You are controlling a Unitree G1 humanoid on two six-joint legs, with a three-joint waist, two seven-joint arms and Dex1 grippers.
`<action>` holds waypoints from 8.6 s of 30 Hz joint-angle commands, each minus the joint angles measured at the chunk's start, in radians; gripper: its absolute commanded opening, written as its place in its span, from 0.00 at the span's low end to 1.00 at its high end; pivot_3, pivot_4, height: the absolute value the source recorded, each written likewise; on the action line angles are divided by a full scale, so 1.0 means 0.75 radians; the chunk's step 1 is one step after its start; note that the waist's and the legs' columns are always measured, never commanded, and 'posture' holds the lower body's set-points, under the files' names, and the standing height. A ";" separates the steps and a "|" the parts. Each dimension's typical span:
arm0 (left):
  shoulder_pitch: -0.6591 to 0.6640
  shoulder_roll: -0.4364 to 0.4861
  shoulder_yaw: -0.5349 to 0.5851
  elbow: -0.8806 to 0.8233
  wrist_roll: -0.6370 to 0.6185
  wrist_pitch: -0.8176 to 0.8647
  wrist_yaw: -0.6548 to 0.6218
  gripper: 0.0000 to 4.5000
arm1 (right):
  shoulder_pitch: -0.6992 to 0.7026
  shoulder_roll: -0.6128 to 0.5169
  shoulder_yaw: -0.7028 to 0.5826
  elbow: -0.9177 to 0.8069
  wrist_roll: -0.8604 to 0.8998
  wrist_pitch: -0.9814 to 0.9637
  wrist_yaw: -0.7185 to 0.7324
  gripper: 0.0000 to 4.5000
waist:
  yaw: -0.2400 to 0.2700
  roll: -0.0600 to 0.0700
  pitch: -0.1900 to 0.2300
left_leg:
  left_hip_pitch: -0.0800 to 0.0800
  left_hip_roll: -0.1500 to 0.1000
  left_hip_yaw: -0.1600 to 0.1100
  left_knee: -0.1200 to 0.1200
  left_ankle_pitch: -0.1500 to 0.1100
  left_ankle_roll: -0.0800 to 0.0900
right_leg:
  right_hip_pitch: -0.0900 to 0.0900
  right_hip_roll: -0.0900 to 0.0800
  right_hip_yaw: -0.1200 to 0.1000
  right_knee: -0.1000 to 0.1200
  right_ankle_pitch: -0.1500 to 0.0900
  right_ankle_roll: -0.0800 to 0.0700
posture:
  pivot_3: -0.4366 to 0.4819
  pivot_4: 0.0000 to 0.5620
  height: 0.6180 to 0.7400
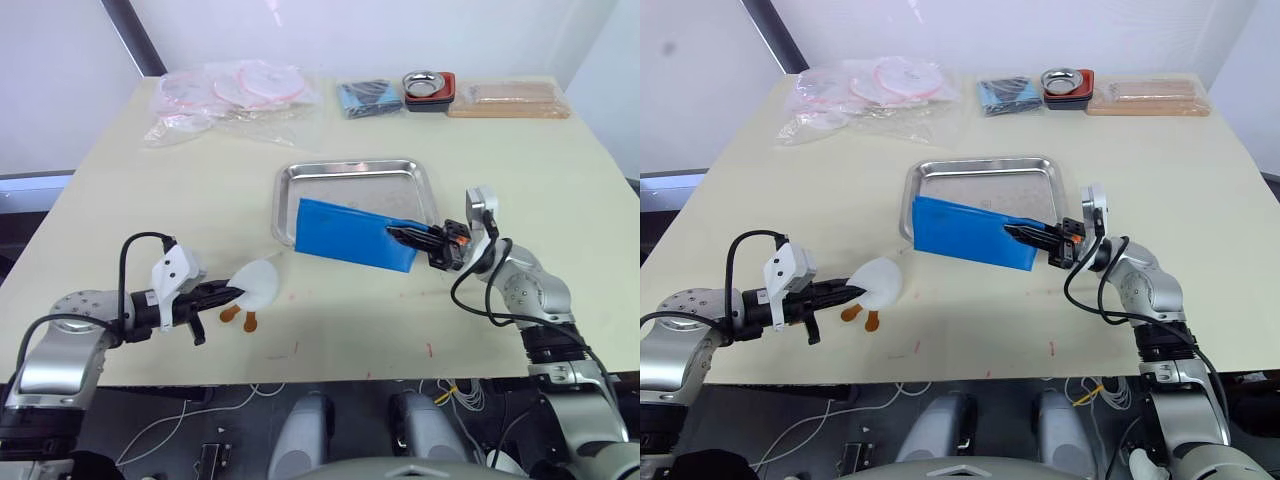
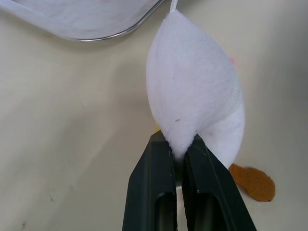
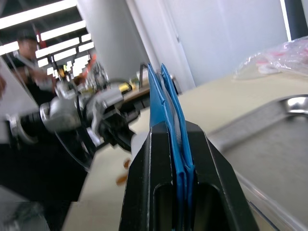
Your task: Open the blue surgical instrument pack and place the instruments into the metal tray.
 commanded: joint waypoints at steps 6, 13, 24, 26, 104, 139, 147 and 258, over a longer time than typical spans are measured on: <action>-0.104 0.231 0.027 0.004 0.094 0.028 -0.067 0.01 | -0.017 -0.008 0.030 -0.022 -0.100 -0.180 0.077 0.00 | -0.013 0.000 0.001 | -0.004 0.002 0.002 -0.003 0.000 0.000 | -0.008 0.006 0.003 0.002 0.000 -0.001 | 0.48 0.27 1.00; -0.175 0.349 -0.011 -0.017 0.168 0.030 -0.097 0.01 | -0.014 -0.006 0.066 0.011 -0.159 -0.269 0.098 0.00 | -0.010 0.000 0.001 | -0.009 0.001 0.006 -0.006 0.000 0.000 | -0.014 0.005 0.006 0.002 0.000 0.000 | 0.48 0.27 1.00; -0.194 0.317 -0.041 0.001 0.170 0.089 -0.101 0.63 | -0.005 0.001 0.113 0.062 -0.252 -0.375 0.102 0.00 | -0.014 -0.001 0.002 | -0.010 0.001 0.006 -0.006 0.000 0.000 | -0.015 0.007 0.005 0.003 0.000 0.000 | 0.48 0.27 1.00; -0.177 0.315 -0.019 0.007 0.163 0.088 -0.098 0.81 | -0.007 -0.001 0.113 0.071 -0.260 -0.380 0.104 0.00 | -0.012 -0.001 0.002 | -0.010 0.001 0.005 -0.006 0.000 0.000 | -0.015 0.007 0.005 0.003 0.000 0.000 | 0.48 0.27 1.00; -0.375 -0.331 -0.160 0.008 -0.228 0.228 -0.146 0.12 | 0.022 -0.011 0.138 0.082 -0.274 -0.336 0.214 0.00 | -0.010 -0.003 0.002 | -0.005 0.000 0.006 0.007 0.001 0.000 | -0.014 0.007 0.010 0.022 0.000 0.000 | 0.48 0.27 1.00; -0.369 -0.361 -0.189 0.059 -0.191 0.144 -0.148 0.00 | -0.052 -0.214 0.022 -0.235 -0.053 0.147 0.078 0.99 | -0.009 -0.003 0.001 | -0.005 0.000 0.006 0.007 0.001 0.000 | -0.014 0.006 0.010 0.021 0.000 0.000 | 0.48 0.27 1.00; -0.374 -0.362 -0.199 0.055 -0.189 0.179 -0.140 0.00 | -0.042 -0.182 0.053 -0.226 -0.091 0.106 0.068 0.29 | -0.008 -0.003 0.001 | -0.006 0.000 0.007 0.007 0.000 0.000 | -0.014 0.006 0.010 0.020 0.000 0.000 | 0.48 0.27 1.00; -0.496 -0.544 -0.186 0.333 0.030 -0.059 0.038 0.71 | 0.427 -0.425 0.367 -0.317 -0.397 -0.089 0.145 0.35 | 0.026 -0.003 -0.004 | 0.006 0.000 -0.002 0.015 0.001 0.000 | 0.006 0.007 0.002 0.014 -0.002 0.003 | 0.48 0.27 1.00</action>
